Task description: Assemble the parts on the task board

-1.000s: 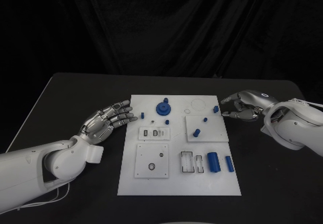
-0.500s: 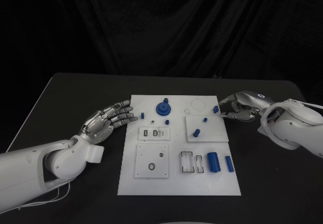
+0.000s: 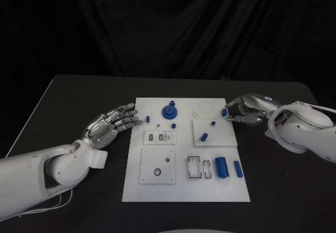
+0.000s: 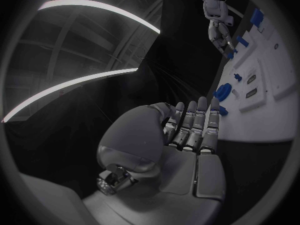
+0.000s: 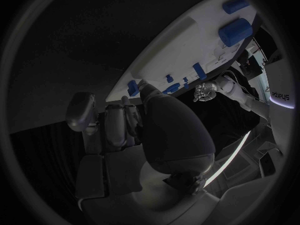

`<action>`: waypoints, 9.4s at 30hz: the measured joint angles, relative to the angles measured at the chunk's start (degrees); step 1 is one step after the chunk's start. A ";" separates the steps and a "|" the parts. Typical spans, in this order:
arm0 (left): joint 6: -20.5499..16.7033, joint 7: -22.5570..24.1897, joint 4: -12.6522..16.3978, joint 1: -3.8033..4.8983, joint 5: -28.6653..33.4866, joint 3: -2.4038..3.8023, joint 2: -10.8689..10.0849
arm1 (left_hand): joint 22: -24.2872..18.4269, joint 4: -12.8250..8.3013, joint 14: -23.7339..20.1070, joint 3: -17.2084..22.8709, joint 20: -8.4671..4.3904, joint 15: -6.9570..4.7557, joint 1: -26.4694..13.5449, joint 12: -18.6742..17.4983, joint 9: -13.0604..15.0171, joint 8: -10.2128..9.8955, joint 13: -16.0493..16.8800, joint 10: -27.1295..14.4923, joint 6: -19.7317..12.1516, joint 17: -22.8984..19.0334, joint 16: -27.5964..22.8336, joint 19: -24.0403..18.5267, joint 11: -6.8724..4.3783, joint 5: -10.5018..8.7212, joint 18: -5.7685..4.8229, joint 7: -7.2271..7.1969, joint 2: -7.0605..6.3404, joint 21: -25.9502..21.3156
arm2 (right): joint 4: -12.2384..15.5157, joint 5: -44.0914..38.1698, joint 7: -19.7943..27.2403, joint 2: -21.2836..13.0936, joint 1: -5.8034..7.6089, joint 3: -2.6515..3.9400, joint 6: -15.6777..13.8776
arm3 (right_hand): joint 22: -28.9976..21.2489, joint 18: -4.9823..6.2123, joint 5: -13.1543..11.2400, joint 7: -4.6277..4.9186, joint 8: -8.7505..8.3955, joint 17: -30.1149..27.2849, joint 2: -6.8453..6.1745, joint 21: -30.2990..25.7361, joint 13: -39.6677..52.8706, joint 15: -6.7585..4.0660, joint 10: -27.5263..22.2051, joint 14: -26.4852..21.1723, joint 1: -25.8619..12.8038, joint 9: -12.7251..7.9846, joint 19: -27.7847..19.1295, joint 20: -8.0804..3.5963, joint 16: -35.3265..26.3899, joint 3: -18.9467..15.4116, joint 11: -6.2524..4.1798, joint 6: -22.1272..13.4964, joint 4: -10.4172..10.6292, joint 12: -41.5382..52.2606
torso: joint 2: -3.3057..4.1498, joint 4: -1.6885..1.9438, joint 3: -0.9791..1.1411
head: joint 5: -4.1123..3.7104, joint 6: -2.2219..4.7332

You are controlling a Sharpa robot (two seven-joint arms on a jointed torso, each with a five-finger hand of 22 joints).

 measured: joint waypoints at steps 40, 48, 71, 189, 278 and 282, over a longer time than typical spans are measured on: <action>0.61 -0.68 -0.48 -0.06 0.00 0.00 0.29 | 0.08 -0.11 0.00 0.22 -0.09 0.00 -0.46 0.00 0.05 0.00 0.00 0.06 0.20 0.00 0.00 -0.09 0.06 0.00 0.00 0.21 0.00 0.00 | -3.55 0.02 0.75 3.77 -0.57 0.05 -0.26 | -0.02 0.00 2.91 0.41 2.61 0.00 0.30 -1.12 -0.64 0.21 -0.50 -0.20 2.11 2.72 -0.20 0.21 -0.45 -0.17 0.30 7.58 0.16 -0.34 | -0.02 -0.02 0.03 | -0.06 -0.68; 0.73 -0.94 -0.51 -0.08 0.00 0.00 0.31 | 0.08 -0.11 0.00 0.22 -0.09 0.00 -0.46 0.00 0.05 0.00 0.00 0.06 0.20 0.00 0.00 -0.09 0.06 0.00 0.00 0.20 0.01 0.00 | -3.86 0.03 1.01 3.97 -0.63 0.05 -0.73 | -0.02 -0.01 4.93 0.19 3.04 0.00 0.71 -1.12 -0.63 0.21 -0.50 -0.20 2.99 3.51 -0.20 0.21 -0.45 0.34 0.30 8.63 -0.02 -0.34 | -0.01 -0.04 0.03 | -0.02 -0.79; 0.81 -1.04 -0.02 -0.11 0.00 0.00 -0.14 | 0.15 -0.11 0.00 0.55 0.12 0.00 -0.46 0.27 0.15 0.54 0.03 0.05 0.75 0.00 0.00 -0.29 0.05 0.00 0.00 0.27 0.01 0.24 | 9.04 -0.36 2.35 4.29 0.07 0.27 -9.38 | -0.03 -0.01 6.82 0.20 4.49 0.00 0.98 -1.12 0.18 0.32 0.43 0.33 4.15 6.18 0.42 -0.01 -0.22 1.19 0.60 12.28 -0.72 -0.34 | -0.02 -0.11 0.02 | 0.32 -1.21; -6.24 -23.24 -7.12 6.11 -19.77 0.03 8.96 | 22.38 -0.58 17.61 1.51 -2.34 -6.36 -4.15 5.24 0.21 2.66 1.72 17.01 7.72 7.60 23.18 5.08 -5.71 -7.02 2.28 1.74 -3.55 38.35 | 3.40 18.77 15.86 6.41 -3.41 0.13 -10.52 | -0.02 0.91 -2.20 1.23 3.44 0.00 2.85 -2.58 -1.90 1.44 -2.56 -0.71 2.42 6.29 -0.31 0.72 0.00 -2.38 1.74 7.17 4.91 -0.56 | -10.11 -0.54 3.95 | 4.68 -3.93; -2.82 -62.25 -27.17 7.69 -63.52 0.03 31.56 | 58.77 6.51 60.41 -22.20 -8.49 -12.72 -9.43 54.15 33.85 12.02 67.53 60.45 11.90 56.87 45.94 60.56 -12.29 -22.52 -6.31 -2.28 -1.62 61.09 | -1.78 31.42 20.41 2.47 -8.91 0.07 -7.27 | -0.02 0.90 5.05 1.23 3.70 0.00 5.79 -3.32 -2.78 1.68 -2.54 -0.95 -0.07 5.15 -0.50 1.33 -0.83 -1.24 2.13 9.83 4.76 -1.22 | -18.17 -4.93 8.46 | 4.17 -7.47; -2.80 -61.92 -27.66 7.12 -63.53 0.02 31.85 | 58.76 6.28 60.48 -21.65 -9.10 -13.21 -8.88 54.15 35.72 12.20 67.53 60.53 12.19 56.87 45.94 60.67 -12.61 -22.17 -6.30 -2.57 -2.11 61.18 | -1.85 31.42 20.28 2.53 -8.93 0.07 -7.11 | -0.02 0.90 5.60 1.02 3.70 0.00 5.54 -3.50 -2.82 1.68 -2.54 -0.95 0.18 5.07 -0.50 1.33 -0.83 -0.93 2.13 10.03 4.73 -1.22 | -18.14 -4.93 8.49 | 4.19 -7.47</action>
